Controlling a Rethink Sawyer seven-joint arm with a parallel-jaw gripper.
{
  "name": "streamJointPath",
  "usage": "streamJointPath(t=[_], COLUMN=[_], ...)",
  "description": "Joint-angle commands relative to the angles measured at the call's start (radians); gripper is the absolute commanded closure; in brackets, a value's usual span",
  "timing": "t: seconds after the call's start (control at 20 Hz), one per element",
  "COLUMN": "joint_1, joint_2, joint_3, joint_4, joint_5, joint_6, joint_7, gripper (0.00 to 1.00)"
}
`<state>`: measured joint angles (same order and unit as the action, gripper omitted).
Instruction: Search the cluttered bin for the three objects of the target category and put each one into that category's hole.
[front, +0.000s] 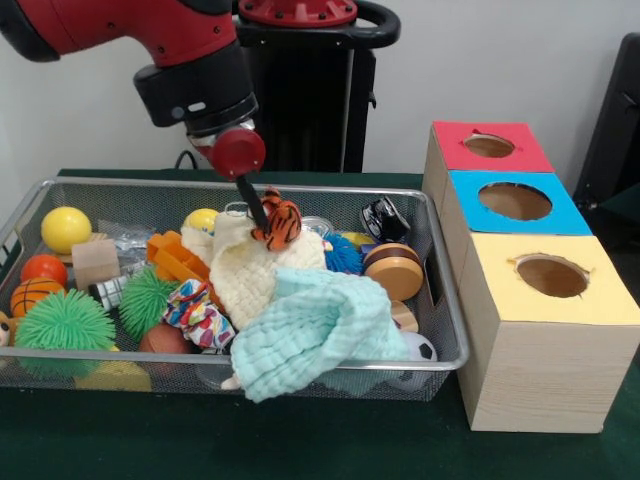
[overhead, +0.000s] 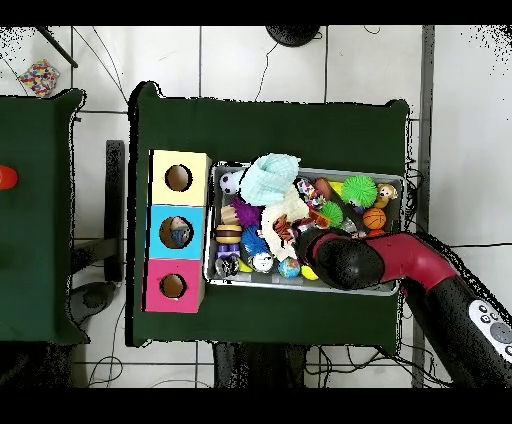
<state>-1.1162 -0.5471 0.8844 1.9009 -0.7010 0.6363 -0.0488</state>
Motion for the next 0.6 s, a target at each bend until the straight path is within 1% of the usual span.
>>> streamJointPath(t=[0.05,0.2,0.45,0.6], joint_1=[-0.030,-0.035,-0.019,-0.019], joint_2=[-0.110,-0.132,-0.143,-0.159], joint_3=[-0.015,-0.013,-0.022,-0.022], joint_4=[0.021,0.026,0.026,0.031], joint_5=[-0.019,-0.007,-0.003,0.000], joint_6=[0.060,0.082,0.086,0.096], joint_7=[0.034,0.023,0.043,0.036], gripper=[0.00,0.00,0.00,0.00])
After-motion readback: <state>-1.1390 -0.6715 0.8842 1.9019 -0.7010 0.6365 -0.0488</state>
